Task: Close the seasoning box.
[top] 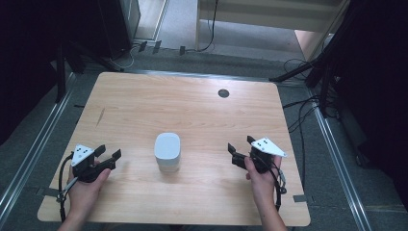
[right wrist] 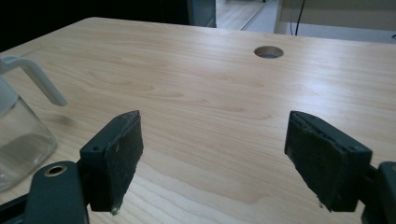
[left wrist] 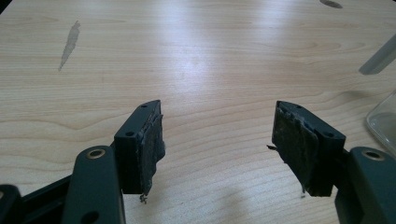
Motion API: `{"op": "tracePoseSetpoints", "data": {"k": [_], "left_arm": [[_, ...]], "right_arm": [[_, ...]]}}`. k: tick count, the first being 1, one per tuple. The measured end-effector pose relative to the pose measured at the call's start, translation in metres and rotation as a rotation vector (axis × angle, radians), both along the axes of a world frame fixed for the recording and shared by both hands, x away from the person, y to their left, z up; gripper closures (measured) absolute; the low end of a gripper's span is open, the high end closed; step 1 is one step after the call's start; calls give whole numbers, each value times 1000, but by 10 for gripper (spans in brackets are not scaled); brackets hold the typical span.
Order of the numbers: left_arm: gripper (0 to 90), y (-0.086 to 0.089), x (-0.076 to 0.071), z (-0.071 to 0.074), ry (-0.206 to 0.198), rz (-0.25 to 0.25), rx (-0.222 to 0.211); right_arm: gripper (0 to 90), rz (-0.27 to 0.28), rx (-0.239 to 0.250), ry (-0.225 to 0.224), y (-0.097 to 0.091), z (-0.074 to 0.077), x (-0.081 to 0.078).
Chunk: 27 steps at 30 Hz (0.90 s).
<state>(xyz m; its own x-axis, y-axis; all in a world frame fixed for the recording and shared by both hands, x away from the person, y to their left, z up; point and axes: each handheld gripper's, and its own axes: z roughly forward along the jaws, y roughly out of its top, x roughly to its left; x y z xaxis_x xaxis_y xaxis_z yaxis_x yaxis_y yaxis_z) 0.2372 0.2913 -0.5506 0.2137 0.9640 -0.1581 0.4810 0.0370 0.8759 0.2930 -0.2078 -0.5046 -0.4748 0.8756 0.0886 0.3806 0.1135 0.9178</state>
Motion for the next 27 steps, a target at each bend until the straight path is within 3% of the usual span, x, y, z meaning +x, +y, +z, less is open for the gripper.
{"op": "tracePoseSetpoints", "data": {"k": [16, 27], "left_arm": [[341, 0, 0, 0, 3, -1, -3], [342, 0, 0, 0, 2, 1, 1]], "right_arm": [[200, -89, -26, 42, -52, -23, -19], [200, -162, -16, 56, -90, -32, -35]]}}
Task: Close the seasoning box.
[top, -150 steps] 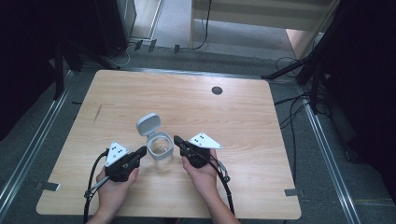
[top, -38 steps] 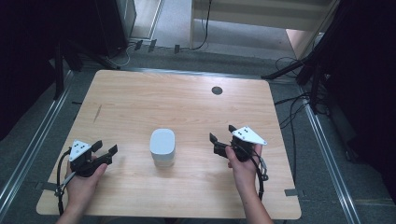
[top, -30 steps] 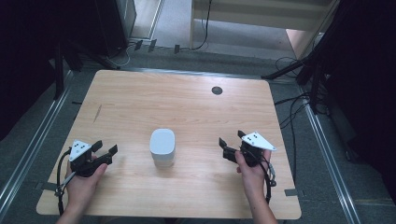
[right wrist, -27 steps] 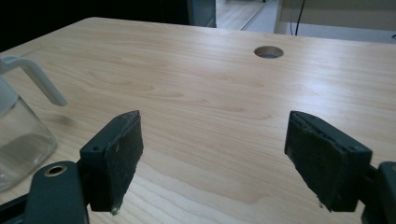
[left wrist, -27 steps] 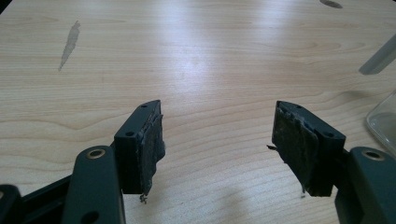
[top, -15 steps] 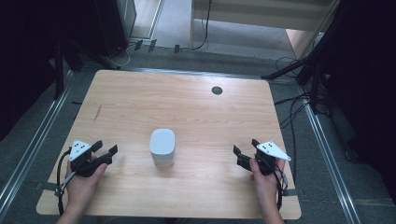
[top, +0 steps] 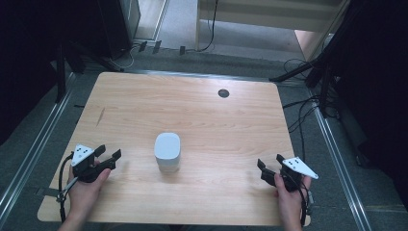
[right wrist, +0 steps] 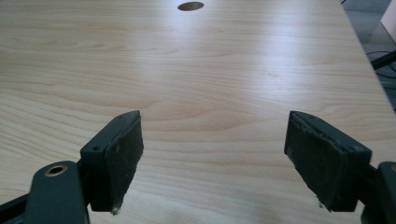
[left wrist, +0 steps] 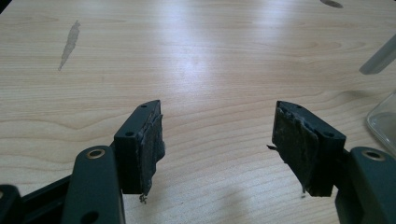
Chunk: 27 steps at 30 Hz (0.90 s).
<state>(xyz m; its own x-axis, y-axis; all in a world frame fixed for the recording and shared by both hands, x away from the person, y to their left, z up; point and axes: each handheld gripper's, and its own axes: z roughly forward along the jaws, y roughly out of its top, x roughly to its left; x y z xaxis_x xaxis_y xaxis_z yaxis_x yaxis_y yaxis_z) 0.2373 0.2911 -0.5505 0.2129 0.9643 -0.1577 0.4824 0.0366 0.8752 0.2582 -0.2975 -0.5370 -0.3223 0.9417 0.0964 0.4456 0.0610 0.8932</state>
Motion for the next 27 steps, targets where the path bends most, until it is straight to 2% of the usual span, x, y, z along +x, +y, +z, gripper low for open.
{"op": "tracePoseSetpoints", "data": {"k": [7, 13, 14, 19, 24, 27], "left_arm": [[341, 0, 0, 0, 0, 0, 0], [342, 0, 0, 0, -1, 0, -1], [342, 0, 0, 0, -1, -1, -1], [342, 0, 0, 0, 1, -1, -2], [342, 1, 0, 0, 1, -1, -13], [341, 2, 0, 0, 2, -6, -14]], "right_arm": [[201, -38, -6, 2, -19, -2, -9], [207, -62, -8, 8, -28, -6, -15], [214, -72, -20, 4, -30, -8, -17], [232, -96, 1, -21, -34, -8, -20], [234, -91, 20, -23, -34, -8, -23], [234, -91, 9, -30, -33, -8, -24]]}}
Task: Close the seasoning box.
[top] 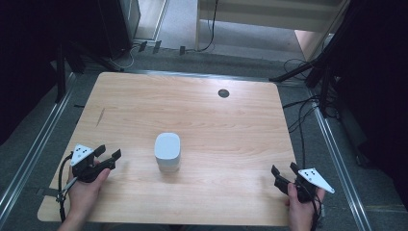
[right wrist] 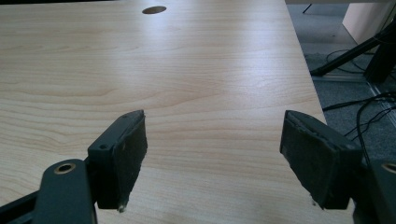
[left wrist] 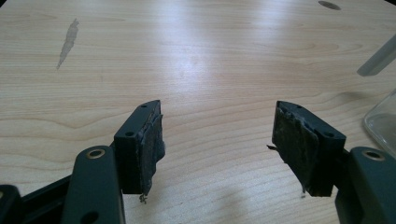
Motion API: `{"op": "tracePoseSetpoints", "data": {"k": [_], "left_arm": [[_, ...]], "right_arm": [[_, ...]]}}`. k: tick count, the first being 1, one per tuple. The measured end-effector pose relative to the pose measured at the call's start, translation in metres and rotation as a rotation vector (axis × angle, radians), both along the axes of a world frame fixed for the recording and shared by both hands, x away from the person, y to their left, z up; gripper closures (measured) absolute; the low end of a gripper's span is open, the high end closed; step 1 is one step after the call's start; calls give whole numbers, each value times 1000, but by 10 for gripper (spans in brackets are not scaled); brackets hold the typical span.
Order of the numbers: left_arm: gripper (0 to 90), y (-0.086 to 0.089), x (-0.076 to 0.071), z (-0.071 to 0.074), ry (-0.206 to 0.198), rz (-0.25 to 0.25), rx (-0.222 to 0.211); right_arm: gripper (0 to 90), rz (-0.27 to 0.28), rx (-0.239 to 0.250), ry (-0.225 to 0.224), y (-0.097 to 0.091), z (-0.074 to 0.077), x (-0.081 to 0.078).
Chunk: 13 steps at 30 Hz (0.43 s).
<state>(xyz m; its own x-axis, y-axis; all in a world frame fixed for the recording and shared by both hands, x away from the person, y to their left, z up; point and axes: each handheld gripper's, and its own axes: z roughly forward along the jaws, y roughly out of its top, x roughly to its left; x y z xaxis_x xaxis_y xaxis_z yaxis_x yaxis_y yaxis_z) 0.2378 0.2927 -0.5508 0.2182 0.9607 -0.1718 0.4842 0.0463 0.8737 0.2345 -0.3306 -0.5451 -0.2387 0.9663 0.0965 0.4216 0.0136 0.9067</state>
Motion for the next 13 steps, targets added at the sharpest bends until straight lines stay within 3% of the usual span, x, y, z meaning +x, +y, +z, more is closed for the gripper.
{"op": "tracePoseSetpoints", "data": {"k": [13], "left_arm": [[344, -1, 1, 0, 6, -13, 10]], "right_arm": [[238, -7, -4, 8, 1, 0, 1]]}}
